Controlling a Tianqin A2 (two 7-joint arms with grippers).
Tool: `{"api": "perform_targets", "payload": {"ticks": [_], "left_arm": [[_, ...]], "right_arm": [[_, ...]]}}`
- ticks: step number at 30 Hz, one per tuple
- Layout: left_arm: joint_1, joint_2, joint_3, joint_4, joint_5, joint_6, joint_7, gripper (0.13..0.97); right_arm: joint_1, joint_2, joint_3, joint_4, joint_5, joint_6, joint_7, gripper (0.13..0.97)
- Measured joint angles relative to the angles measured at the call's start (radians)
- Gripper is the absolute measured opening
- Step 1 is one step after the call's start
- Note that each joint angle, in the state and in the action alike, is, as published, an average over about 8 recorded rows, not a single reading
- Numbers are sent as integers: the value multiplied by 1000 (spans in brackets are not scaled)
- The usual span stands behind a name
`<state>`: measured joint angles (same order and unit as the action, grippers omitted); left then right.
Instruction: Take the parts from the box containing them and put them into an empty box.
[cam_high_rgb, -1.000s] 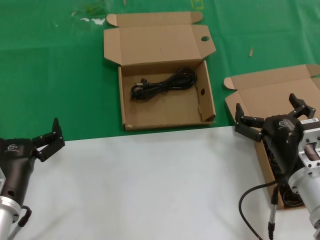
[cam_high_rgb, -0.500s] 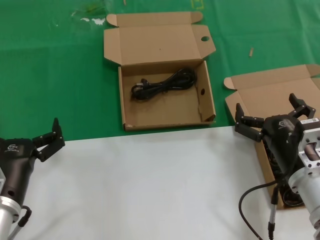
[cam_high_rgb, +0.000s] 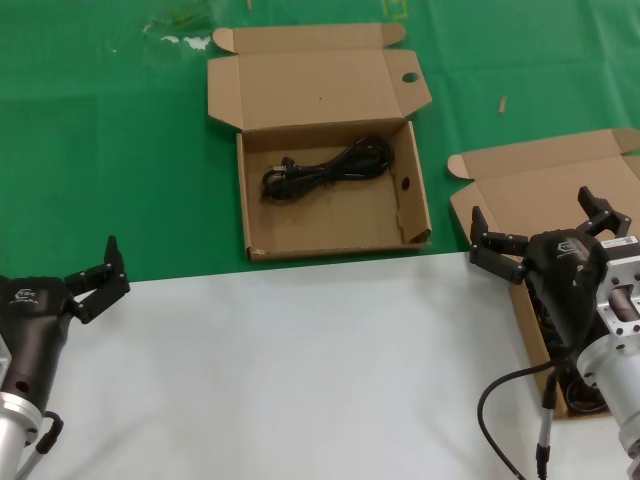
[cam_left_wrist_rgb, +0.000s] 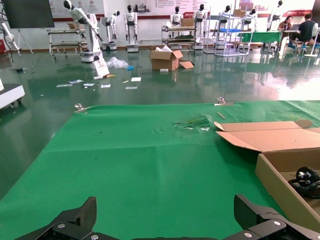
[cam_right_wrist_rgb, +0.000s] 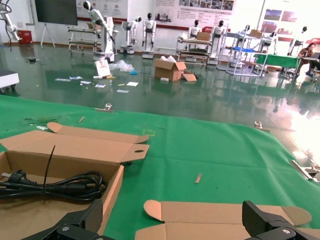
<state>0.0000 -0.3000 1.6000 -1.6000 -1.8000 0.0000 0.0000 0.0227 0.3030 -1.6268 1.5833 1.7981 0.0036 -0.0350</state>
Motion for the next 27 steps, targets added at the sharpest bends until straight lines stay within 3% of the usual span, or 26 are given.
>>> {"api": "perform_targets", "payload": {"ticks": [27], "left_arm": [[0,0,0,0,0,0,0,966]], "right_arm": [[0,0,0,0,0,0,0,966]]}}
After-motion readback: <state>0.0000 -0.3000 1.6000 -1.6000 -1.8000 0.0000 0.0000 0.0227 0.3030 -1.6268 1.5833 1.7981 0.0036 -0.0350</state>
